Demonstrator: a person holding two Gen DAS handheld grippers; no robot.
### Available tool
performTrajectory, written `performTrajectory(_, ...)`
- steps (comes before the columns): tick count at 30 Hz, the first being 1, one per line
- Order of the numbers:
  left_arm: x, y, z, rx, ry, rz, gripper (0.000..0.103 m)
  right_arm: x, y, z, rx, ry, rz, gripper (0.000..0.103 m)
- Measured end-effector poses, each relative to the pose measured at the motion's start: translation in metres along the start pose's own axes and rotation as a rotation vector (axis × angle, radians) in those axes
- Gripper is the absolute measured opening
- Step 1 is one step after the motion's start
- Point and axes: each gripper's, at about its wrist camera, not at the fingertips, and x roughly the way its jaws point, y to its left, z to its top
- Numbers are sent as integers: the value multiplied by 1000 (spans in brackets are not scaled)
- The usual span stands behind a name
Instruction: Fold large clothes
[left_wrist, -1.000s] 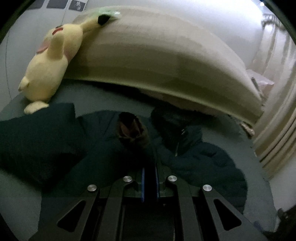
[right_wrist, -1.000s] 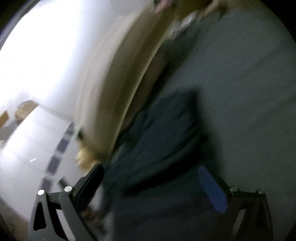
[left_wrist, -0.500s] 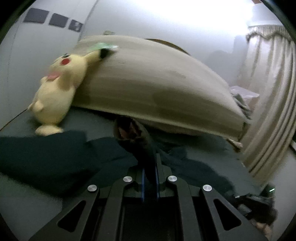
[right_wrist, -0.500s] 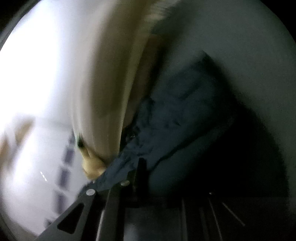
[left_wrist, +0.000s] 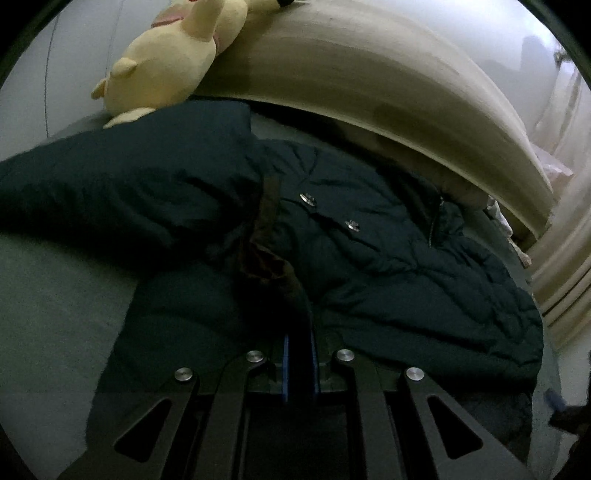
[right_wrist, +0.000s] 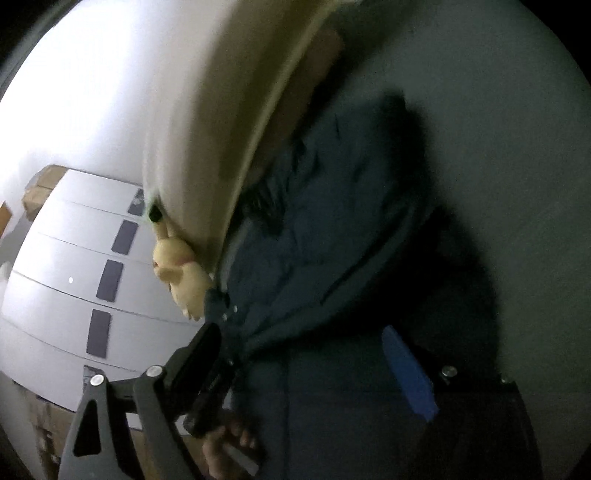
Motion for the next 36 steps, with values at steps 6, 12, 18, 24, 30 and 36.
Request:
performTrajectory(6,-3,-1,-2,-2,-4,-9,11,21,-25,78,13,-38,-173,89)
performTrajectory(12,-2,2,-5,-18,-7,-30,11,74,-23,123,-111,47,-286,20)
performTrajectory(18,2,-2,-7,1,-1,-49,15,92,-39,118,-170,15,-395,28)
performTrajectory(24,2,-3,-6,-2,1,-50,15,46,-12,88,-126,-54,-300,74)
performTrajectory(30,4,-4,-6,-1,1,-49,15,71,-21,46,-221,57,-503,28)
performTrajectory(36,3,-4,-6,-2,1,-48,15,47,0,44,-235,-44,-531,55)
